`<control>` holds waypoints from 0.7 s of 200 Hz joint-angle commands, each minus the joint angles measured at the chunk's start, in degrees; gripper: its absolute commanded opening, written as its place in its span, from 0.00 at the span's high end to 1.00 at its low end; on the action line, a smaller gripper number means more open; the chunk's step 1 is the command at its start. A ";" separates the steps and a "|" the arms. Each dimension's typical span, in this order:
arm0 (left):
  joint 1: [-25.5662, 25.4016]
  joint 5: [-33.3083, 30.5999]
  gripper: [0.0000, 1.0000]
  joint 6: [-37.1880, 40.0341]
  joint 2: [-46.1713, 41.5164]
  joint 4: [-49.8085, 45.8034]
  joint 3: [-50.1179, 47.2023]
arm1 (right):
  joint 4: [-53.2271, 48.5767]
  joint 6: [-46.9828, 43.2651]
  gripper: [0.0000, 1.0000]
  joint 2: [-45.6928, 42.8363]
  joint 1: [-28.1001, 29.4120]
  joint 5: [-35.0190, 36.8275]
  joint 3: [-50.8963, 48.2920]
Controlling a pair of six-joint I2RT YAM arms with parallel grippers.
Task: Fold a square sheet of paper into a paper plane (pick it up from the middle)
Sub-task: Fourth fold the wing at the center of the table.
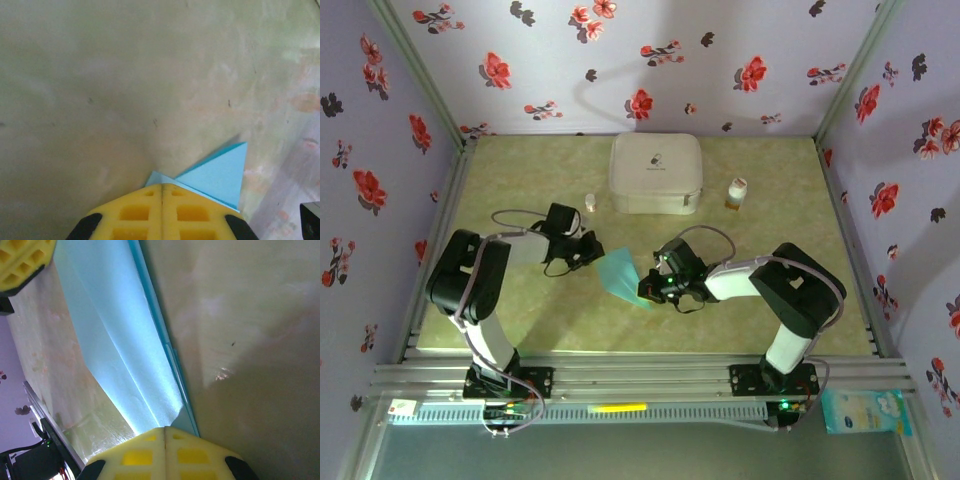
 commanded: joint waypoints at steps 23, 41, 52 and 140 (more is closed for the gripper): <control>1.78 -3.38 0.97 3.57 -0.66 -5.25 2.24 | -9.83 -1.39 1.00 3.43 0.06 2.74 -1.88; 1.64 -2.88 0.95 2.58 -2.47 -5.15 1.83 | -10.17 -1.49 1.00 3.75 0.08 2.55 -1.26; 1.27 -2.99 0.93 2.03 -4.21 -5.05 1.33 | -10.11 -1.44 1.00 3.72 0.02 2.62 -1.11; -6.76 -1.15 0.87 -1.53 -8.10 -0.55 -1.77 | -10.76 -1.30 1.00 2.58 0.00 3.13 -0.99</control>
